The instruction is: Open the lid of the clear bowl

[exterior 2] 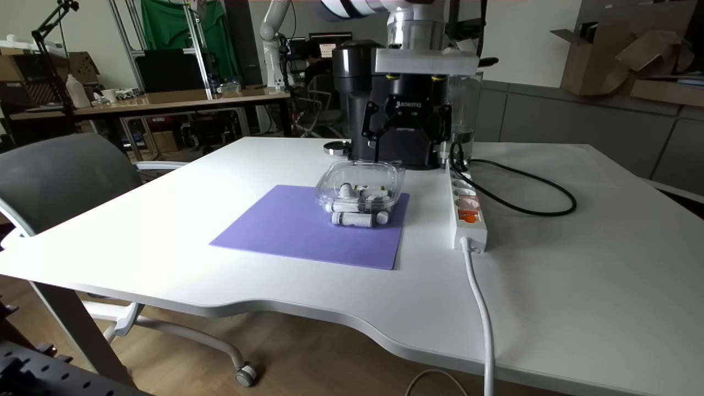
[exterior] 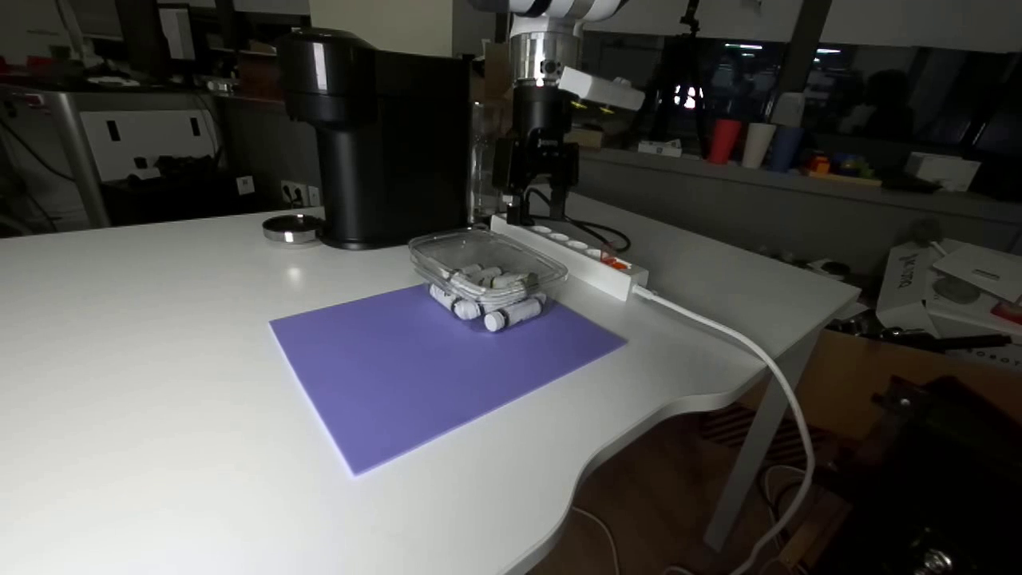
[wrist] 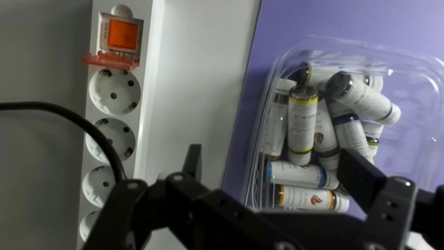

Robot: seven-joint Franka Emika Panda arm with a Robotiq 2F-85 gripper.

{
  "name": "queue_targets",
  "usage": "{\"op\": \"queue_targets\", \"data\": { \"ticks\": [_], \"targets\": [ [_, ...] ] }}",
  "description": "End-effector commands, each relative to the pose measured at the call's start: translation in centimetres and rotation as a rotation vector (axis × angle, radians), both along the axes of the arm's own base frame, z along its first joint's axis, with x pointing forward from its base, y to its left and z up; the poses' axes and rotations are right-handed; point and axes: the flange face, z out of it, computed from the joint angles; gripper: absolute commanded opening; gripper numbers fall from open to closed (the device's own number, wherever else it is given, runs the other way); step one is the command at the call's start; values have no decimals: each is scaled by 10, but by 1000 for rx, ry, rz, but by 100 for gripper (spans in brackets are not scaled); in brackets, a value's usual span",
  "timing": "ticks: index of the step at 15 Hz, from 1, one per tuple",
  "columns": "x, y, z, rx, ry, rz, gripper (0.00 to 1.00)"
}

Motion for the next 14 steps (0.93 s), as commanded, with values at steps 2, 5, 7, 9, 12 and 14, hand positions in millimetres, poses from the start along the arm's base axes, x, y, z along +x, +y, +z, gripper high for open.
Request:
{"op": "queue_targets", "data": {
  "ticks": [2, 5, 7, 9, 12, 14],
  "targets": [
    [27, 9, -10, 19, 1, 6, 100],
    [21, 16, -14, 24, -6, 20, 100],
    [23, 17, -12, 32, -12, 17, 100],
    [25, 18, -16, 43, -34, 4, 100],
    [31, 25, -23, 80, -55, -20, 100],
    [34, 30, -27, 78, -76, -28, 100]
  ]
}}
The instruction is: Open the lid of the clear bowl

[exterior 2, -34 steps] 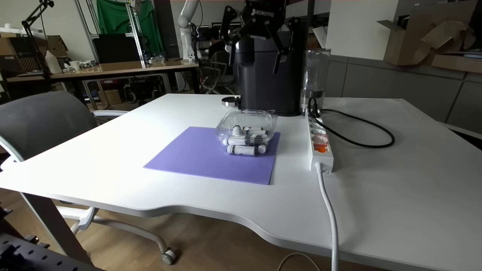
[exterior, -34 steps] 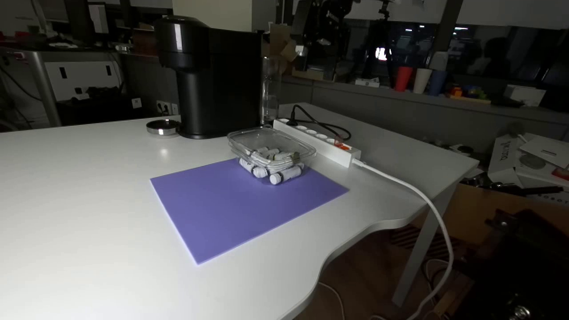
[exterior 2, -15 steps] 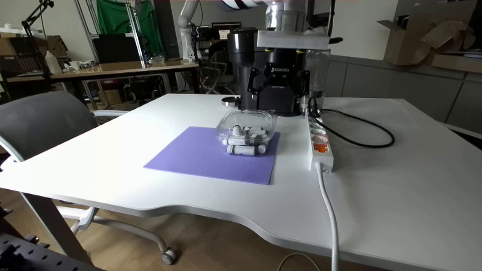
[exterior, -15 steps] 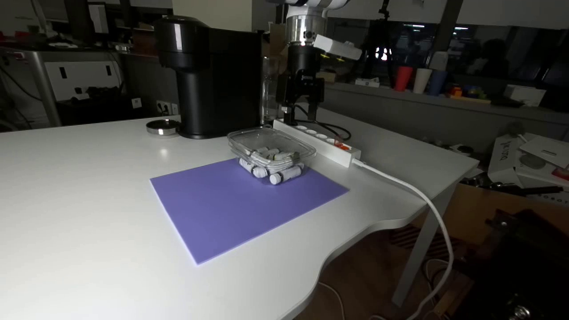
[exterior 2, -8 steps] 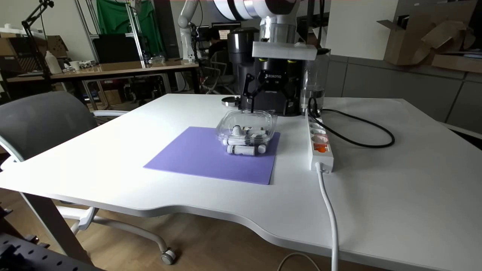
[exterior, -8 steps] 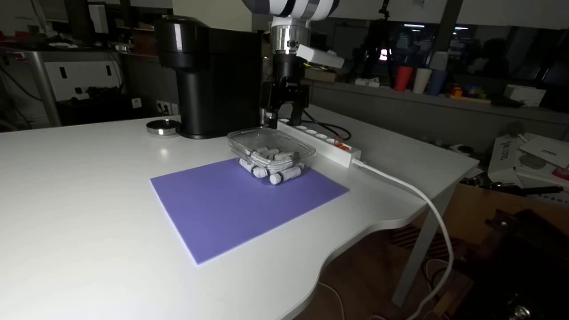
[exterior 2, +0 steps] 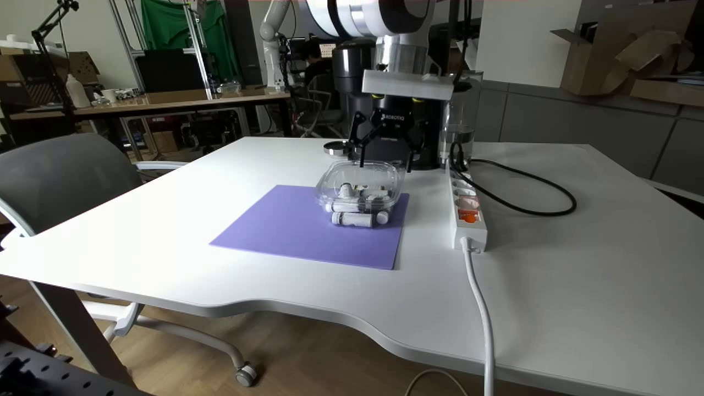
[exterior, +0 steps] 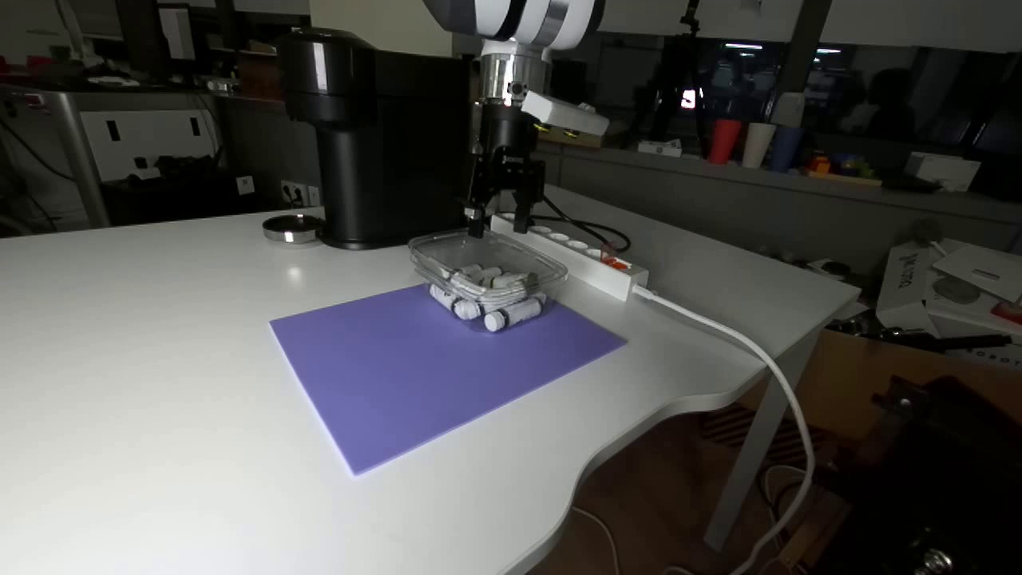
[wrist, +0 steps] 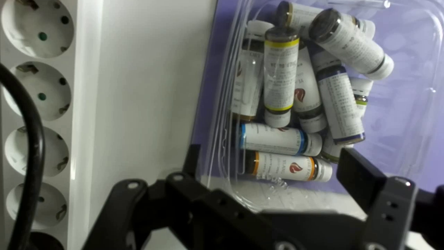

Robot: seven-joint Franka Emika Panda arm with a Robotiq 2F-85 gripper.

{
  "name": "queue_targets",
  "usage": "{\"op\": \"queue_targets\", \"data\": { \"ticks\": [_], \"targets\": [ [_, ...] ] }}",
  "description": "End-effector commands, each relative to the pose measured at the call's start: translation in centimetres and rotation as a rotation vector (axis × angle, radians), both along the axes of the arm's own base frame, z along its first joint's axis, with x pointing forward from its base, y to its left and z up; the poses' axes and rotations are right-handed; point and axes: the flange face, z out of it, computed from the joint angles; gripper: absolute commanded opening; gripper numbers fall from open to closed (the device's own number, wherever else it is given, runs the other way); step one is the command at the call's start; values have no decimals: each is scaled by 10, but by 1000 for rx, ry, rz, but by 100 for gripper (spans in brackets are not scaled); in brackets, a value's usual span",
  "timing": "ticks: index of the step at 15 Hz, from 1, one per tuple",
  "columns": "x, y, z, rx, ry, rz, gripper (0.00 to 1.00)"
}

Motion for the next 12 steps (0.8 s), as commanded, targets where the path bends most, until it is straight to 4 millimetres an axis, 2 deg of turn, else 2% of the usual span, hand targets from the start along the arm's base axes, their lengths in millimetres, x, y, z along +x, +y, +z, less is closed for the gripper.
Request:
{"op": "queue_targets", "data": {
  "ticks": [1, 12],
  "targets": [
    [8, 5, -2, 8, -46, -32, 100],
    [16, 10, 0, -10, -137, -26, 100]
  ]
}}
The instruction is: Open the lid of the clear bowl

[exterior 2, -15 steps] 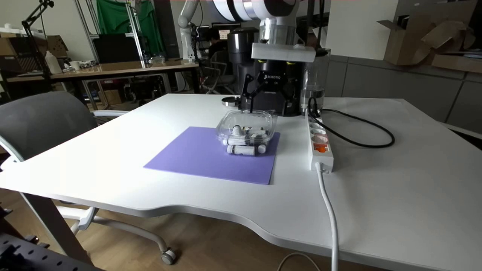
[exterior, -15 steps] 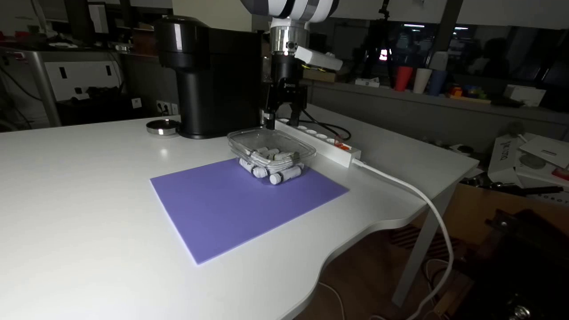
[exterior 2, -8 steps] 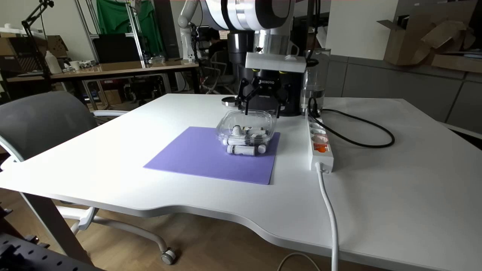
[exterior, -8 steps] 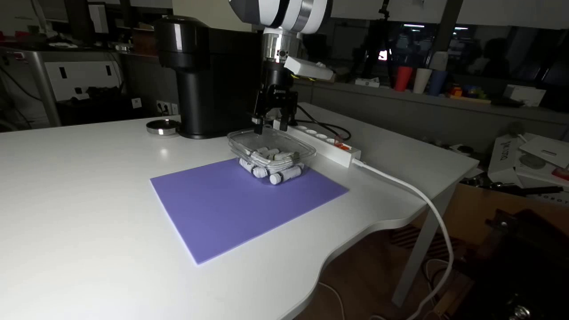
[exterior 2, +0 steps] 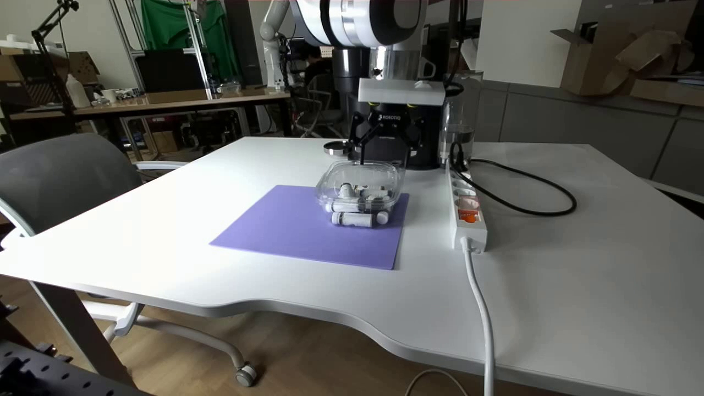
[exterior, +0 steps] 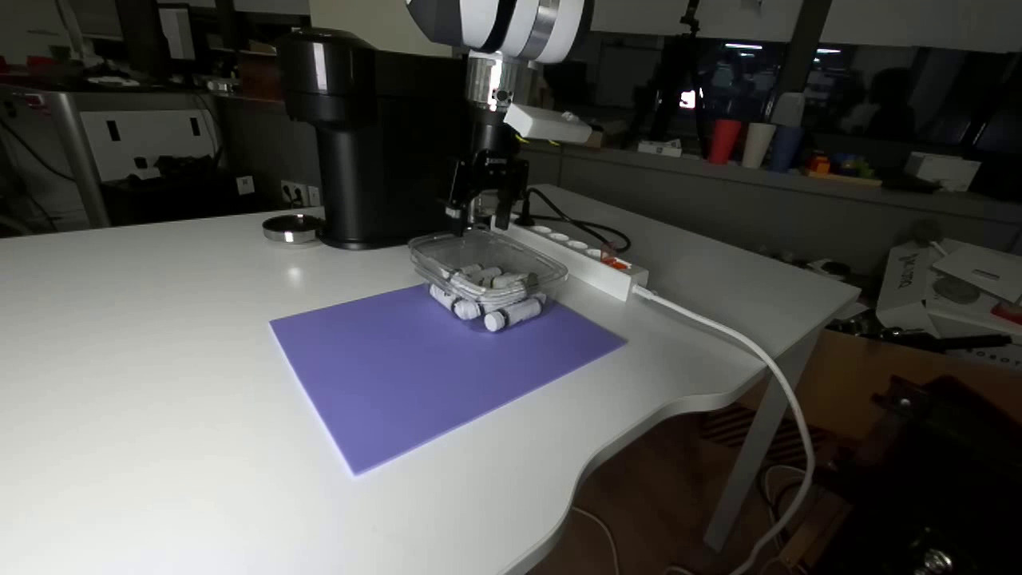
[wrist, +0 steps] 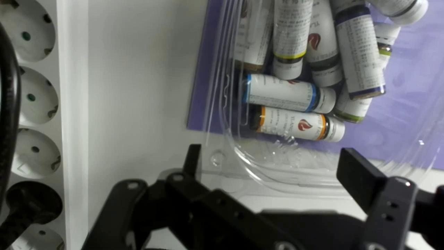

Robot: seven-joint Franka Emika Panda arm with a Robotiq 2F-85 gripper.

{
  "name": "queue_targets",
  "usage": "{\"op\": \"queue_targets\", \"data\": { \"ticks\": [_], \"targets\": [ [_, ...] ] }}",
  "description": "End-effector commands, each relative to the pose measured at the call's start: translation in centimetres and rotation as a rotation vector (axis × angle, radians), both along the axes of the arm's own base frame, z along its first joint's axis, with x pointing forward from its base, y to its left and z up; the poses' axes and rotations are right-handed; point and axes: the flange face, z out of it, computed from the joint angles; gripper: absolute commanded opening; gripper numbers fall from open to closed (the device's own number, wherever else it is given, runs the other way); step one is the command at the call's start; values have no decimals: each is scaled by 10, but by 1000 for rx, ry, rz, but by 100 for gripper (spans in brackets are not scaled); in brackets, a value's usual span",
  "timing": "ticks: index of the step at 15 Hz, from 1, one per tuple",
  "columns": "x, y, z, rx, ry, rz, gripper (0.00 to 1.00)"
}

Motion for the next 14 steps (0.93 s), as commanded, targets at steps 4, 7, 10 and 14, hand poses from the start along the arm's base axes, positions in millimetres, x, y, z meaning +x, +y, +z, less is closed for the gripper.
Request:
{"op": "queue_targets", "data": {
  "ticks": [4, 7, 10, 14],
  "targets": [
    [2, 2, 2, 16, -16, -11, 100],
    [1, 2, 0, 40, -10, -4, 100],
    [-2, 4, 1, 58, -10, -5, 100],
    [-6, 5, -1, 84, 1, -8, 100]
  ]
}}
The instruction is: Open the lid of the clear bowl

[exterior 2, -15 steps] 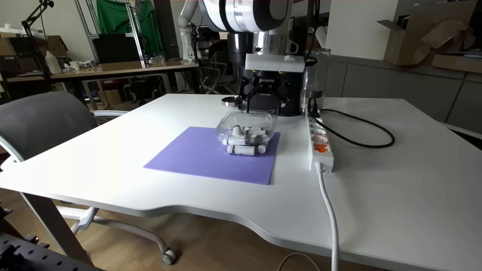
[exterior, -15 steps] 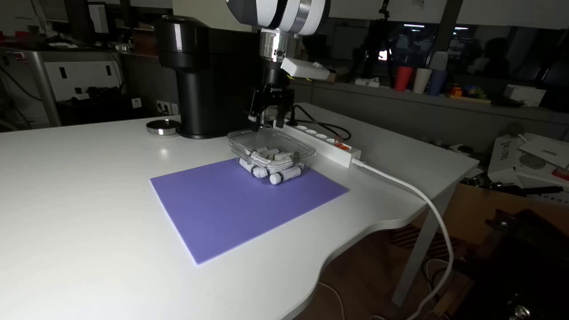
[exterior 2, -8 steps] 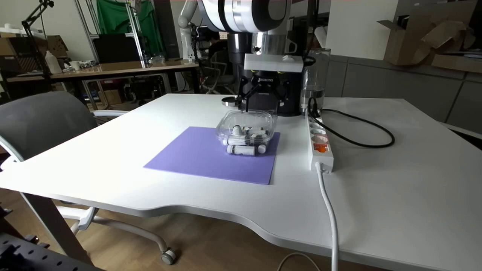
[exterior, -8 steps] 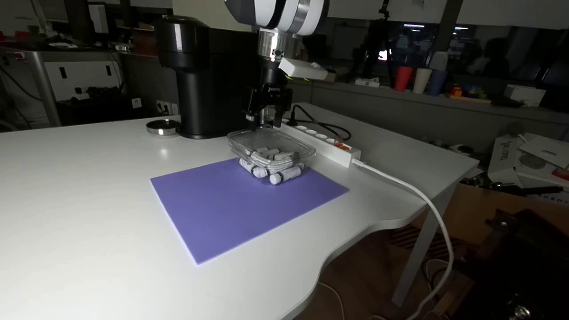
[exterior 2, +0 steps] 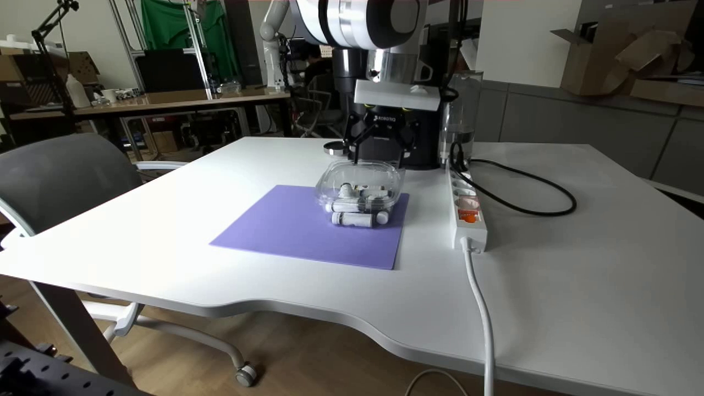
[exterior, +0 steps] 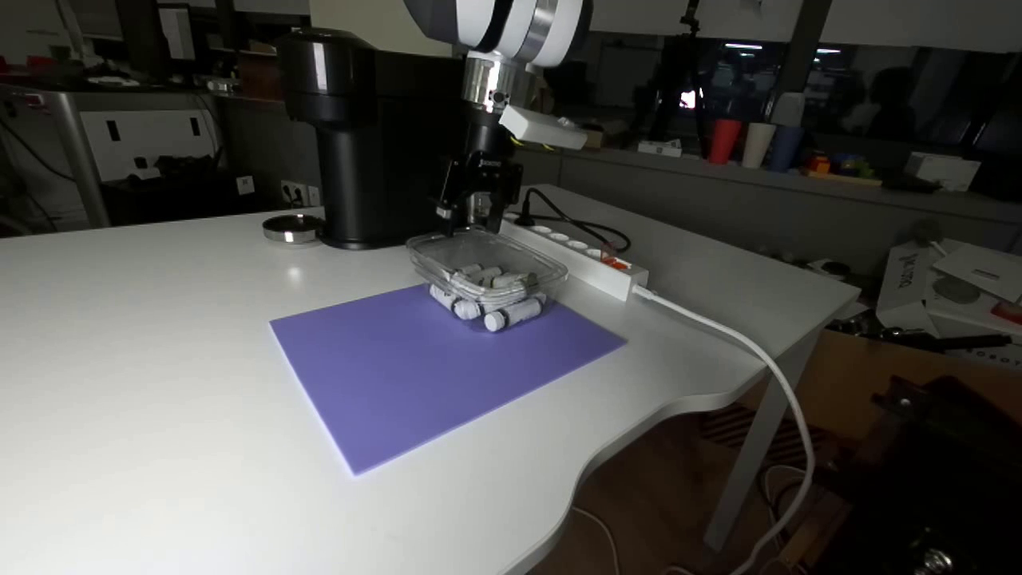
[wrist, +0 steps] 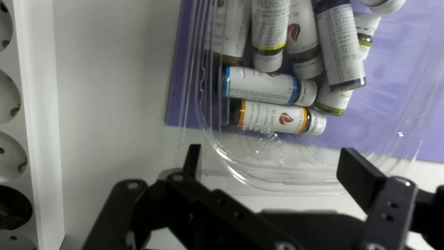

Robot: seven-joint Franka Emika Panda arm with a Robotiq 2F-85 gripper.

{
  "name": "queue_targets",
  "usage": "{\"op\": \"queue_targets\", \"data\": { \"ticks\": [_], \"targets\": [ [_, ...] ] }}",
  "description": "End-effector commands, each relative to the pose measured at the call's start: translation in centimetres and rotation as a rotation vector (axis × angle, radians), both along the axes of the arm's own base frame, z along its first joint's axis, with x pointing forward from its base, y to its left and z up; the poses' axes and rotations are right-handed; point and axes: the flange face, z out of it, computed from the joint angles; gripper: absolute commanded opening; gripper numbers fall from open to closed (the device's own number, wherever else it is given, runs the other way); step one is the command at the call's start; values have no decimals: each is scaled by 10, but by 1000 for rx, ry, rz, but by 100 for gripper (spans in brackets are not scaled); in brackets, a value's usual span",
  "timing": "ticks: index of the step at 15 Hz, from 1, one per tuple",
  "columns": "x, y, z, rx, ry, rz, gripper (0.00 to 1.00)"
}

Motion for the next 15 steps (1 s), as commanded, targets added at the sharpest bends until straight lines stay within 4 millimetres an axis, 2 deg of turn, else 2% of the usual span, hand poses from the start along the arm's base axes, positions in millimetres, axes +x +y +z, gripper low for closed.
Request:
{"op": "queue_targets", "data": {
  "ticks": [1, 4, 15],
  "targets": [
    [-7, -2, 1, 34, 15, -8, 100],
    [-12, -2, -1, 55, 39, 6, 100],
    [-34, 11, 14, 148, 75, 146, 100]
  ]
}}
